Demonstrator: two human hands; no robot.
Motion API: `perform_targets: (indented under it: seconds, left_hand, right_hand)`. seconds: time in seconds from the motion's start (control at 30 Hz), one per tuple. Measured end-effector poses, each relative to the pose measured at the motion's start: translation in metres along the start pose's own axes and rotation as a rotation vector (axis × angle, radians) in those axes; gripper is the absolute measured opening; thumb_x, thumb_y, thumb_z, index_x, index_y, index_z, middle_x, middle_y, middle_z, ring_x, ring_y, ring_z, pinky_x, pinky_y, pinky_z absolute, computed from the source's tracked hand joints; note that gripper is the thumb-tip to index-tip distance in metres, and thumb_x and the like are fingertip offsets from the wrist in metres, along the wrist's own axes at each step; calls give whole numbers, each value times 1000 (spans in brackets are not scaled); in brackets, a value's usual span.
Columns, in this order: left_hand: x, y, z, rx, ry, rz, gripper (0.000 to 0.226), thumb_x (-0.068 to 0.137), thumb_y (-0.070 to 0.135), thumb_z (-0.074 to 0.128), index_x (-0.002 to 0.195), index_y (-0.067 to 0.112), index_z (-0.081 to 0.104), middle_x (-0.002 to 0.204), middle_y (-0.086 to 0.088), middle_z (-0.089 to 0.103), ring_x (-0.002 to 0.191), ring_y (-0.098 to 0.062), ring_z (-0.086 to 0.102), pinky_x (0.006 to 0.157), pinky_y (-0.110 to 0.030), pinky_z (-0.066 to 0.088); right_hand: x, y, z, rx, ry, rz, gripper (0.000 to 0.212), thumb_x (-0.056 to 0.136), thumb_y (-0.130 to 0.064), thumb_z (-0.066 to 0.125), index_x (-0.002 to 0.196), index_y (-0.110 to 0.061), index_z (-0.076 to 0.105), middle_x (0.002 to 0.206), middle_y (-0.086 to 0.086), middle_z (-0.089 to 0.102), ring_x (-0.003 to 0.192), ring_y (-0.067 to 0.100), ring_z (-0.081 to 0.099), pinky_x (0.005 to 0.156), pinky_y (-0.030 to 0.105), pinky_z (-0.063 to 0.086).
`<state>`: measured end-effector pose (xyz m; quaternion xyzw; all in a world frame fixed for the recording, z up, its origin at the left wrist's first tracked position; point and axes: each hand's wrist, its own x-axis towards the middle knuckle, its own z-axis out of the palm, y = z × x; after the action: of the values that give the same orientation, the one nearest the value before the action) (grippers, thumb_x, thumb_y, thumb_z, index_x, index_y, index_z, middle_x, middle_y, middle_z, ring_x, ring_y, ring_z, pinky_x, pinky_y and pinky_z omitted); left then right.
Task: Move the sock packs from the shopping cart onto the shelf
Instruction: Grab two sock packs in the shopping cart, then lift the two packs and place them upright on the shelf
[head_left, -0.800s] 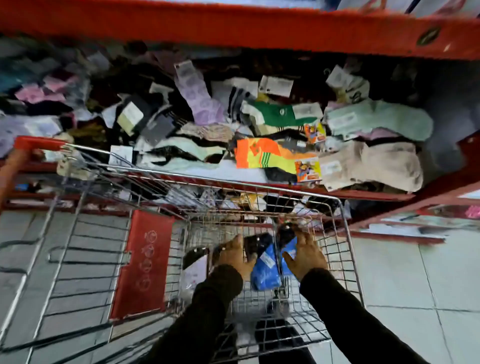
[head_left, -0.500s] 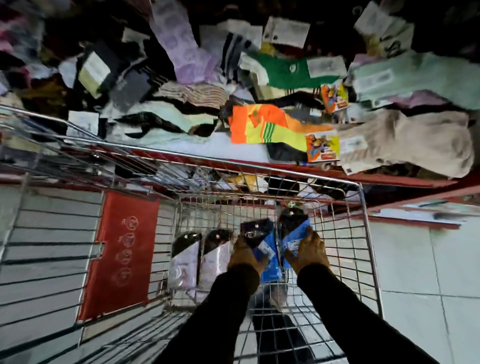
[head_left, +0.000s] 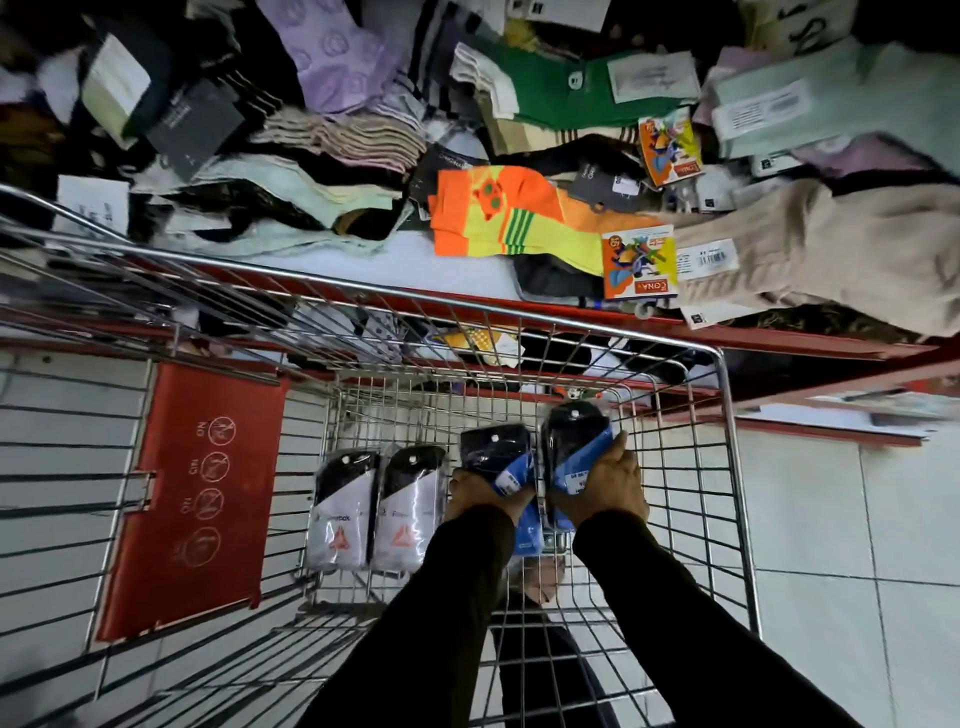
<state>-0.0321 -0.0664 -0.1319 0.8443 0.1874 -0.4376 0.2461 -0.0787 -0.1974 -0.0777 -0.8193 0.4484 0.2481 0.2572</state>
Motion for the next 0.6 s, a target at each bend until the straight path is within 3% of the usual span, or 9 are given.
perform_targets:
  seconds: [0.1,0.2,0.37,0.43,0.5,0.6]
  left_hand:
    - [-21,7,-21,50,45,53,108,58,69,77,136,4,40,126,-12,64,113,-31,65,94,-38,55]
    - [-42,12,-48,89,84,80,106,65,64,79,140,4,33,133,-11,60,116,-31,64,93,-38,55]
    - [-96,18,-108,-13,135,263,94,63,56,84,133,13,40,124,-6,65,107,-31,67,87,-37,57]
    - [-118,19,-132,-75,183,348,93,62,50,87,134,13,41,125,-7,64,108,-30,66,89,-37,57]
    - [-140,21,-158,-92,259,428,92,62,47,88,134,12,43,124,-8,66,110,-31,66,90,-37,57]
    - [-175,26,-200,-40,350,527,101,65,53,85,143,10,38,127,-13,65,112,-33,65,89,-39,56]
  right_hand:
    - [-13,-2,-13,33,-12,12,123,60,-44,89,148,-1,15,146,18,36,137,35,38,107,44,42]
    - [-36,-7,-28,74,17,6,117,54,-45,91,141,-3,26,140,15,40,132,34,43,103,47,47]
    - [-87,-24,-59,187,114,-78,125,54,-43,92,142,5,18,142,24,38,132,39,43,110,40,41]
    - [-108,-30,-72,194,144,-110,132,57,-48,90,146,8,10,151,27,28,141,39,32,116,39,32]
    - [-127,-38,-86,219,174,-148,136,63,-49,87,149,11,-1,160,27,11,150,36,14,121,35,15]
    - [-156,-55,-114,311,299,-244,136,63,-46,88,148,14,0,159,29,11,150,37,11,121,32,10]
